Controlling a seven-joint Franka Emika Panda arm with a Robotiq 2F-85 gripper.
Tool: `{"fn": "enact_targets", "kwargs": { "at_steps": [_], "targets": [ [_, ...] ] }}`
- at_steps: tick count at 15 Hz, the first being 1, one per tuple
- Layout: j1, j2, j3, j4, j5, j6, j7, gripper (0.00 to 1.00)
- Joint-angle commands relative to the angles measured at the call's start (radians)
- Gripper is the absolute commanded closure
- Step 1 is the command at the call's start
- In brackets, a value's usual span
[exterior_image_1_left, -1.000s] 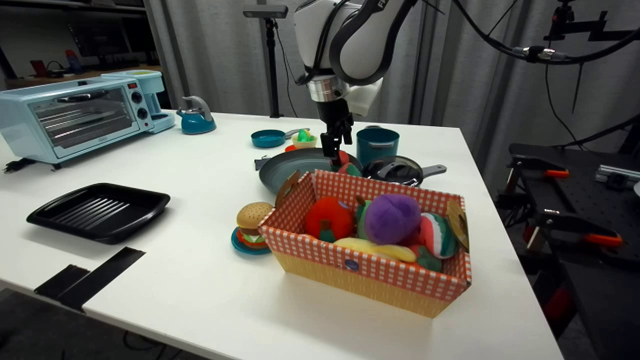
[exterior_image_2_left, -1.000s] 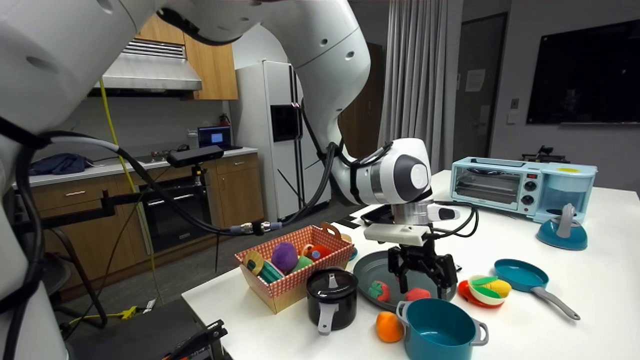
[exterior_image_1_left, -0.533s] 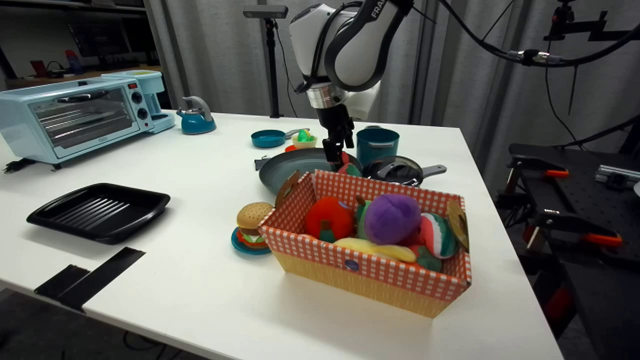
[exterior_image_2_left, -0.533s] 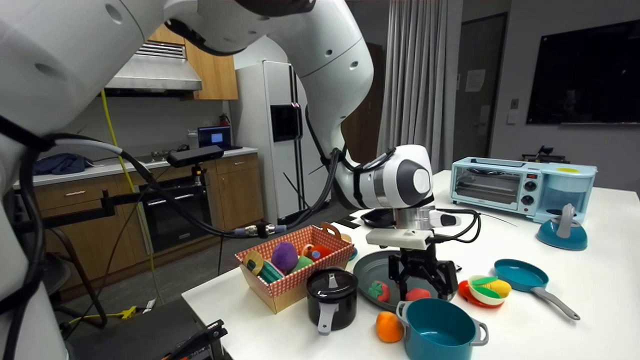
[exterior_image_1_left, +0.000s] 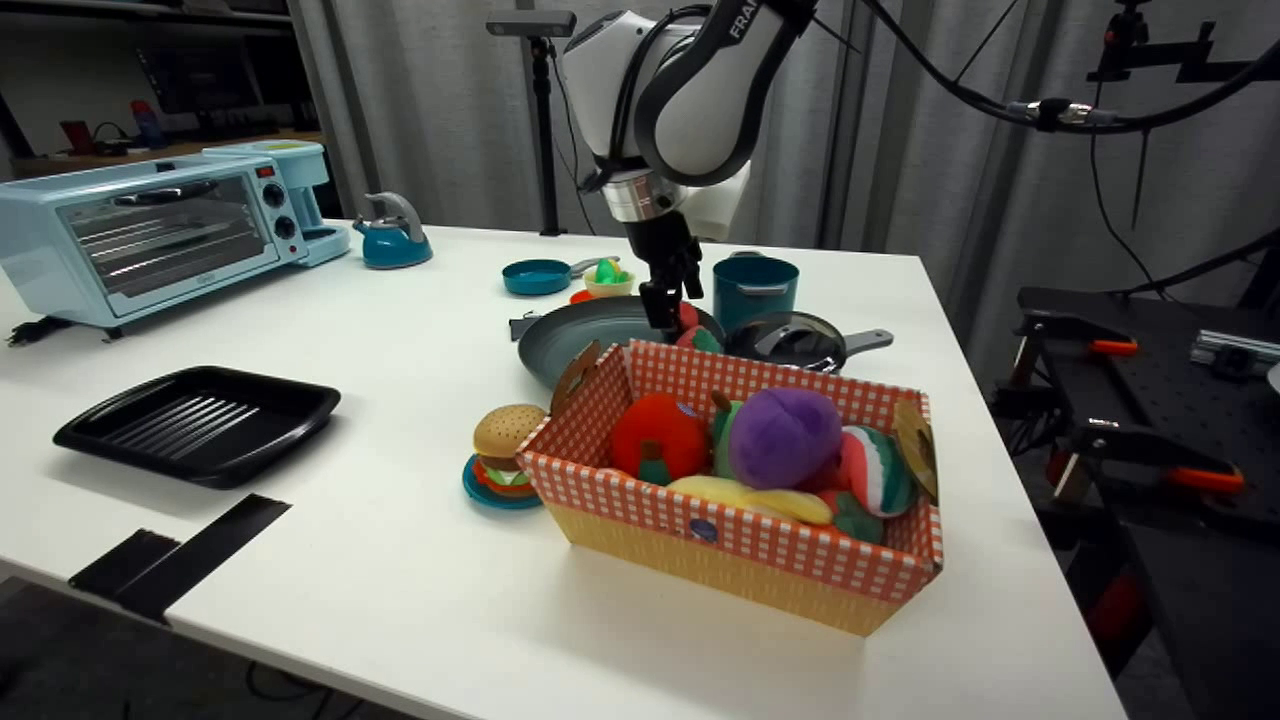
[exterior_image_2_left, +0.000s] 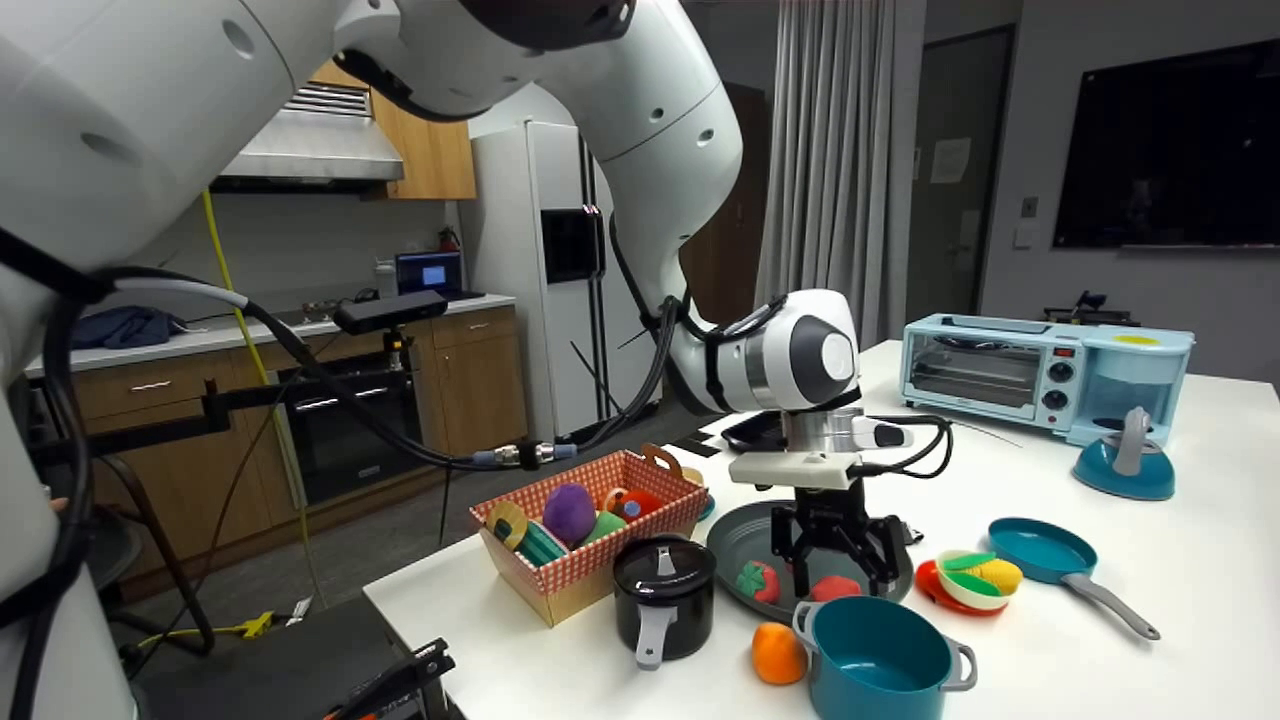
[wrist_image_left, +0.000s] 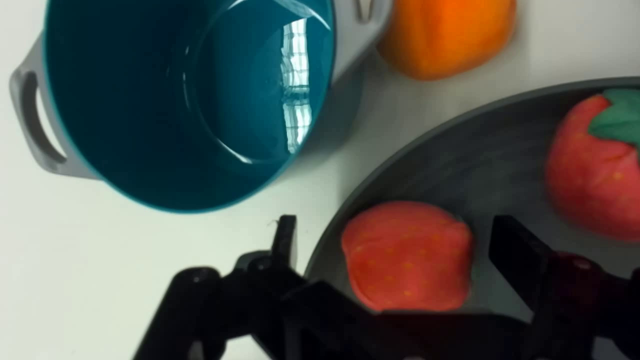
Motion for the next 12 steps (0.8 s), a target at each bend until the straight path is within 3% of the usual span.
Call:
{"fn": "enact_targets", "kwargs": {
  "at_steps": [1,2,4,5,8,12],
  "targets": [
    [0.03,0.01,-0.002,0.043,-0.029,-0.049,0.0,0.02],
    [0.037,0.012,0.0,0.047,-0.029,-0.052,0.002,0.05],
    [0.047,0.015,0.003,0.05,-0.027,-0.054,0.002,0.29],
    [0.048,0.014,0.002,0.048,-0.026,-0.055,0.001,0.32],
    [0.038,0.015,0.006,0.044,-0.015,-0.049,-0.007,0.58],
    [0.036,0.008,-0.009,0.032,-0.025,-0.051,-0.003,0.84]
  ]
}}
